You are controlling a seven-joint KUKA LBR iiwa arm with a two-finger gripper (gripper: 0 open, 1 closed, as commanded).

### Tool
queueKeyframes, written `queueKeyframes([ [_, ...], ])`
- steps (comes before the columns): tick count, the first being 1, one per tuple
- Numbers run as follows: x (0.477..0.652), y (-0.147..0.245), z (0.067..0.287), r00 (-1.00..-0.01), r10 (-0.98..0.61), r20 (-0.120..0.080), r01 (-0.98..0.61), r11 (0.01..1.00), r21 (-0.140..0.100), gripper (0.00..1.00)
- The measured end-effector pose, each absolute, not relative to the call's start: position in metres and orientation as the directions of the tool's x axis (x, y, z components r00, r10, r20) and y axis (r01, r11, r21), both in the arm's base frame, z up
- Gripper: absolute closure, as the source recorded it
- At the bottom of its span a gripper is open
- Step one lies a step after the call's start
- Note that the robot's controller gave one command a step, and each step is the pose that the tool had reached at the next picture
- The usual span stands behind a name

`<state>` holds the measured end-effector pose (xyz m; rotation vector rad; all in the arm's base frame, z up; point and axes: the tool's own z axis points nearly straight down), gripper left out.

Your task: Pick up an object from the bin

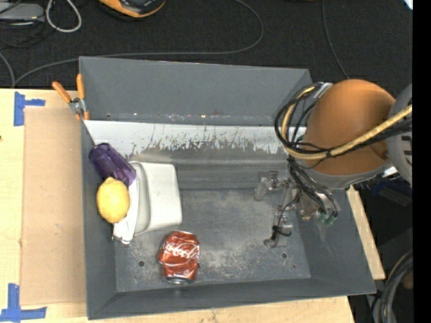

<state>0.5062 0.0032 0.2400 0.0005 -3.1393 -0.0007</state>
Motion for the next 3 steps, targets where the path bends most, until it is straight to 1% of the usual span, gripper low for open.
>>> queueKeyframes([
  [1, 0.506, 0.003, 0.240, -1.000, 0.000, 0.002, 0.000, 1.000, 0.000, 0.00],
  [2, 0.491, -0.011, 0.280, -1.000, 0.013, 0.004, 0.013, 1.000, 0.001, 0.00],
  [3, 0.521, -0.013, 0.235, -0.994, -0.106, 0.007, -0.106, 0.994, 0.001, 0.00],
])
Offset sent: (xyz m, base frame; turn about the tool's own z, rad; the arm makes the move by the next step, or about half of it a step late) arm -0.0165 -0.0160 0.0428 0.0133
